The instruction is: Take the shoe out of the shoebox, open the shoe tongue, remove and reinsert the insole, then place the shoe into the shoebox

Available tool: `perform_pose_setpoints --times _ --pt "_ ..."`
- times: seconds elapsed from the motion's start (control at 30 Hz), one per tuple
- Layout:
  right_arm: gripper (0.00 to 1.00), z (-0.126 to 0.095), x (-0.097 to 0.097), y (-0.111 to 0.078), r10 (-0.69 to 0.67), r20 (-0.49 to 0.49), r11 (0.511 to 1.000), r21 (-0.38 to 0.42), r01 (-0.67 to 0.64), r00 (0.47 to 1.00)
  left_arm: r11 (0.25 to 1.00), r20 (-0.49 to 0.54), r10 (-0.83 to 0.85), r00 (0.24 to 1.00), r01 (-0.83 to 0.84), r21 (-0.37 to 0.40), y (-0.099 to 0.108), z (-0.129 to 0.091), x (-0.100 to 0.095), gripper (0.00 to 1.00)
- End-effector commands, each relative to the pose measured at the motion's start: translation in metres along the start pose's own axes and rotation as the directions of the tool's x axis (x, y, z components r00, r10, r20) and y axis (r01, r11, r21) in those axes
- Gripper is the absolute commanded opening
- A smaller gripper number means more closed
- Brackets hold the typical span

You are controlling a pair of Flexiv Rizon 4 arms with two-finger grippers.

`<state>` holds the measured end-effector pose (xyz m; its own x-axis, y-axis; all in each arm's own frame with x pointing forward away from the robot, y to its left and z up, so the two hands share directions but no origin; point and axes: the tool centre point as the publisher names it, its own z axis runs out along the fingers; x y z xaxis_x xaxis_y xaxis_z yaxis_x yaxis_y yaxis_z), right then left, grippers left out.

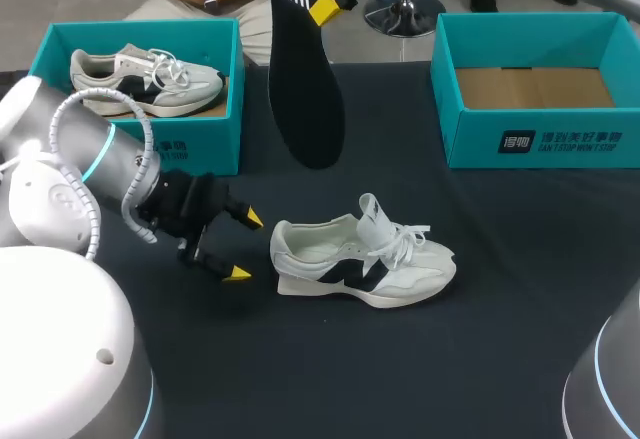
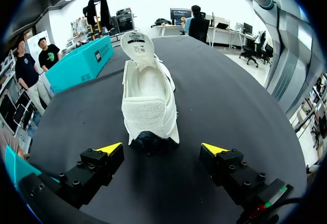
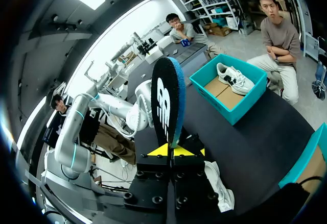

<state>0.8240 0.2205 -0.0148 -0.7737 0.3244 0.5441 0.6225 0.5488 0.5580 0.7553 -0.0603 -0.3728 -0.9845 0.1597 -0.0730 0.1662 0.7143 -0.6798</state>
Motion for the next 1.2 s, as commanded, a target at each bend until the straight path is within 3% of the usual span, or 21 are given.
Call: perform_pose_setpoints --times 0.03,0.43,1.2 --pt "0.0 0.0 0.0 0.0 0.0 0.0 1.0 0.0 0.0 1.0 0.991 -0.075 -0.004 0.997 -0.006 -0.131 -0.008 -0.008 -0.006 1.0" --pt "0.0 0.0 0.0 0.0 0.0 0.0 1.0 0.0 0.0 1.0 0.932 -0.11 0.053 0.992 -0.089 -0.352 -0.033 -0.015 -0.02 1.0" --pt "0.0 0.0 0.0 0.0 0.0 0.0 1.0 0.0 0.0 1.0 0.928 -0.131 0.052 0.99 -0.096 -0.359 -0.035 -0.018 -0.022 1.0"
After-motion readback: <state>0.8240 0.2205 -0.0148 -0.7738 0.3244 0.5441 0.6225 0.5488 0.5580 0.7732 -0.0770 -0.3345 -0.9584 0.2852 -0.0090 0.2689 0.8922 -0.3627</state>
